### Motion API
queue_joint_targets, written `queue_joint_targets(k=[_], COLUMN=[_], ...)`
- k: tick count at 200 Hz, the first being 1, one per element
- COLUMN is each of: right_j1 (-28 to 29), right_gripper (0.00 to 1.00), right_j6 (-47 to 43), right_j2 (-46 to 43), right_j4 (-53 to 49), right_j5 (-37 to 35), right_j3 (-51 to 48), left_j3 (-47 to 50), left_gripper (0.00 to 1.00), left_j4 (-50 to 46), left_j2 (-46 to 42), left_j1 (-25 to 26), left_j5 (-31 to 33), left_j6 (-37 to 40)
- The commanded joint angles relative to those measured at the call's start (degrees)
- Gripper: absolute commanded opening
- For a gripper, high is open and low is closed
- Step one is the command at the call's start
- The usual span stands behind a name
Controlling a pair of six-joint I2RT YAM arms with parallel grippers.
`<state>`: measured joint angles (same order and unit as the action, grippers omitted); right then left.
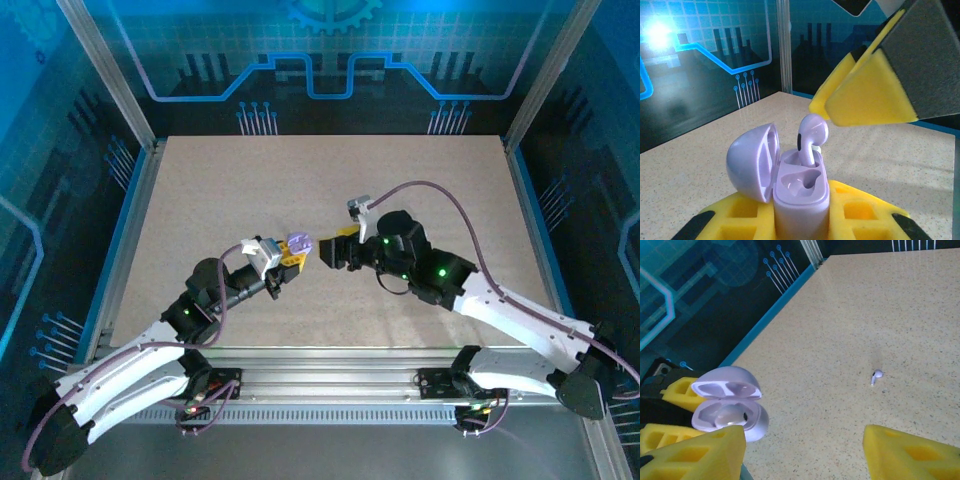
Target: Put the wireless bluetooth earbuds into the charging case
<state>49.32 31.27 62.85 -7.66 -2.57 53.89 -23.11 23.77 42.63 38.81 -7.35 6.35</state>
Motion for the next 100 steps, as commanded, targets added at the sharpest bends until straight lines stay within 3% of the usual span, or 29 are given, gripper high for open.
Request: queue_joint_targets(k=[1, 51, 100], right_j1=[-0.62, -0.65, -0.64], right_gripper=[0.64, 0.65, 0.65], right_j6=[-1.59, -2.61, -3.05], right_j2=[-3.47, -1.26, 1.94], right_j4=[4.23, 5.42, 5.61], right_j5=[2.59, 8.54, 9.62], right_j3=[-2.56, -0.62, 1.36], left_j3=[-2.42, -2.24, -1.9], left_gripper=[0.18, 0.18, 0.18], left_j4=[0.8, 1.1, 1.19], left_j2=[-0.84, -0.8, -1.32], left_j1=[0.28, 0.3, 0.3], left_j5=[-1.21, -1.34, -1.32], left_j6=[0.24, 0.07, -0.02])
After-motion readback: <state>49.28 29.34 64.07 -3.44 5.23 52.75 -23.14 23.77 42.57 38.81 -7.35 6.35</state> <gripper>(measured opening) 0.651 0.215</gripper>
